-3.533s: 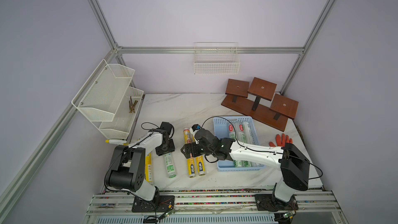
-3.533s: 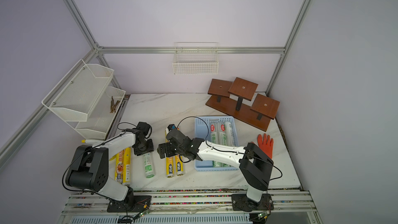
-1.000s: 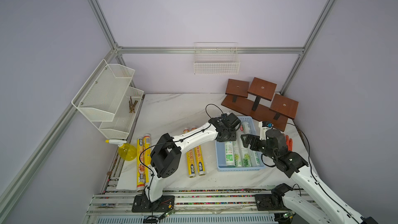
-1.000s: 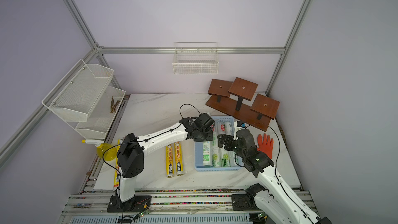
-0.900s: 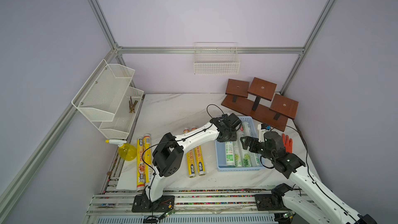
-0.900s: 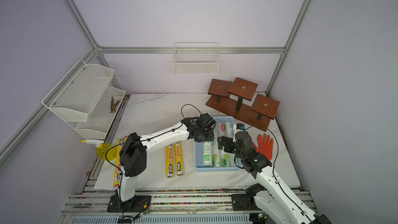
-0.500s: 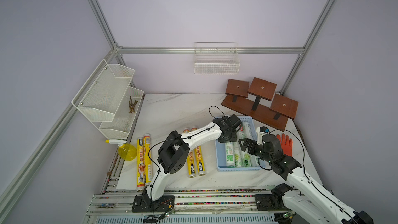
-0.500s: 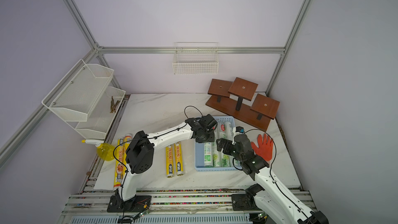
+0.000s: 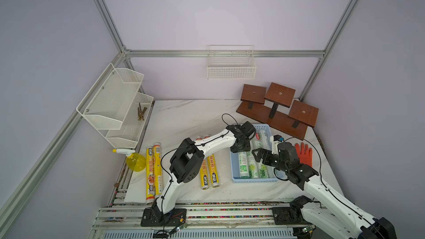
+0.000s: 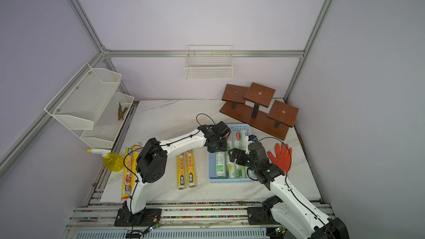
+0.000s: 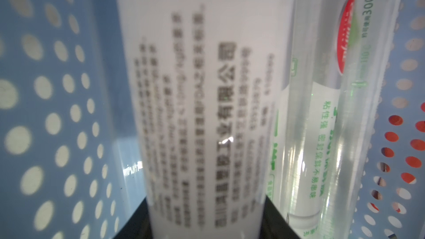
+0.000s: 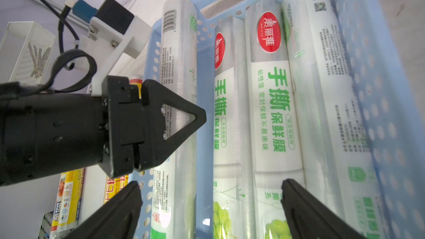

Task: Put the plastic wrap into the basket
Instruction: Place the plastic wrap in the basket.

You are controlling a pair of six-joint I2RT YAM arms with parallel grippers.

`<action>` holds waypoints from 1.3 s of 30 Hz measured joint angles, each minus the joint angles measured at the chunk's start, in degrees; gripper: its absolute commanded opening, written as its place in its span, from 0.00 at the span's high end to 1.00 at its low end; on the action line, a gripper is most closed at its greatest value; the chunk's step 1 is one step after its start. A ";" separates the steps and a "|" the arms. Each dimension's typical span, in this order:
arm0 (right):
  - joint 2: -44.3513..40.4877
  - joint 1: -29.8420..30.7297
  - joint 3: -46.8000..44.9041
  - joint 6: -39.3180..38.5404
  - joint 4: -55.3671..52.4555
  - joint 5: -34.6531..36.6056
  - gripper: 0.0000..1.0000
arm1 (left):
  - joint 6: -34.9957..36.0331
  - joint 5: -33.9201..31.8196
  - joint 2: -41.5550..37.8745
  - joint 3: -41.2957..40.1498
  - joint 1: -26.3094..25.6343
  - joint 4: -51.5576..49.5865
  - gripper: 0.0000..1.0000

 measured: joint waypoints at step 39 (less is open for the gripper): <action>0.33 0.00 0.33 1.14 0.74 0.00 0.01 | -1.57 0.85 2.16 -0.31 0.74 2.10 0.44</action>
